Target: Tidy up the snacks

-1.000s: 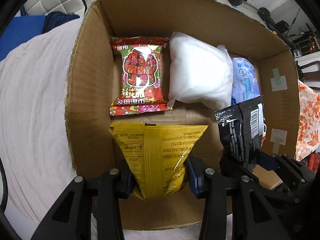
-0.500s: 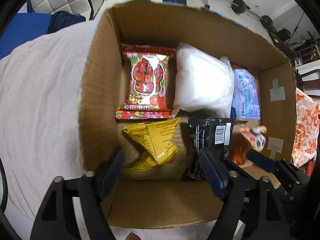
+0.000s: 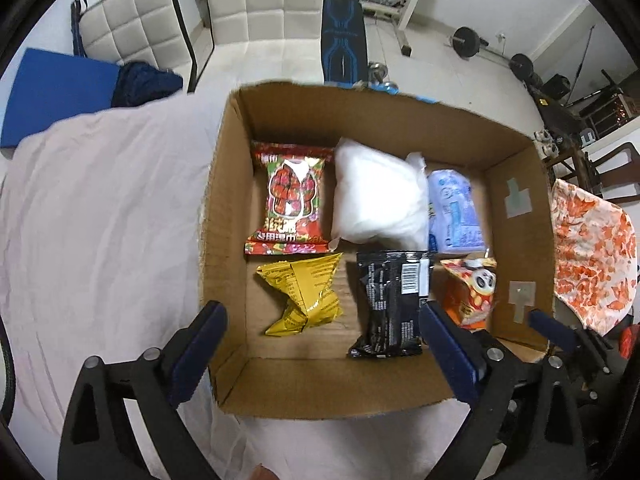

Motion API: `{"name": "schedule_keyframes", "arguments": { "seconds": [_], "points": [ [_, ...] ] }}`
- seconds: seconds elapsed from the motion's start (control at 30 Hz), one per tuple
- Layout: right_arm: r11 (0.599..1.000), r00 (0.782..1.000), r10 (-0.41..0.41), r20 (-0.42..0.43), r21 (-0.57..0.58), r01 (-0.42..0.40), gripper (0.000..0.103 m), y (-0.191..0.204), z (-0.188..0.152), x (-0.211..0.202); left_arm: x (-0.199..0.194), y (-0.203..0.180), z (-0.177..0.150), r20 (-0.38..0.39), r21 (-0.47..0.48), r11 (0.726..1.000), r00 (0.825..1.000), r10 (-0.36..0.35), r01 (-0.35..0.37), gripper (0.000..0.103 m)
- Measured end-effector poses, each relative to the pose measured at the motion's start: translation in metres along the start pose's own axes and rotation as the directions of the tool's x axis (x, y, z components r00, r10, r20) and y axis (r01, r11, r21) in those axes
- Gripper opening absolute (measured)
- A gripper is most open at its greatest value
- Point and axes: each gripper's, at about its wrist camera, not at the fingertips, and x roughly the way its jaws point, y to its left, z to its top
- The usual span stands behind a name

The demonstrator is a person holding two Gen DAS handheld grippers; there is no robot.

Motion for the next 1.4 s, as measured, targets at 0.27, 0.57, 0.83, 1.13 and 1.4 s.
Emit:
{"name": "schedule_keyframes", "arguments": {
  "seconds": [0.27,0.57,0.83,1.13,1.4],
  "points": [
    [1.000,0.996,-0.021,0.091,0.012,0.020,0.103,-0.008,-0.009,-0.039,-0.039,-0.011,-0.014,0.094,0.024,0.999,0.995,0.027,-0.030,0.098],
    [0.999,0.991,-0.014,0.134,0.036,0.009,0.103,-0.018,-0.027,-0.077,-0.075,-0.019,-0.029,0.156,0.048,0.998,0.987,0.026,-0.034,0.098],
    [0.997,0.977,-0.011,0.215,0.075,-0.005,0.103,-0.019,-0.059,-0.138,-0.123,-0.024,-0.056,0.228,0.069,0.997,0.974,0.016,-0.033,0.098],
    [0.997,0.939,-0.041,0.340,0.079,0.015,0.103,-0.003,-0.125,-0.245,-0.214,-0.027,-0.115,0.349,0.103,0.993,0.937,0.022,-0.062,0.098],
    [0.997,0.909,-0.052,0.413,0.073,0.024,0.103,0.010,-0.181,-0.315,-0.261,-0.017,-0.163,0.372,0.096,0.993,0.928,0.023,-0.063,0.098]
  ]
}}
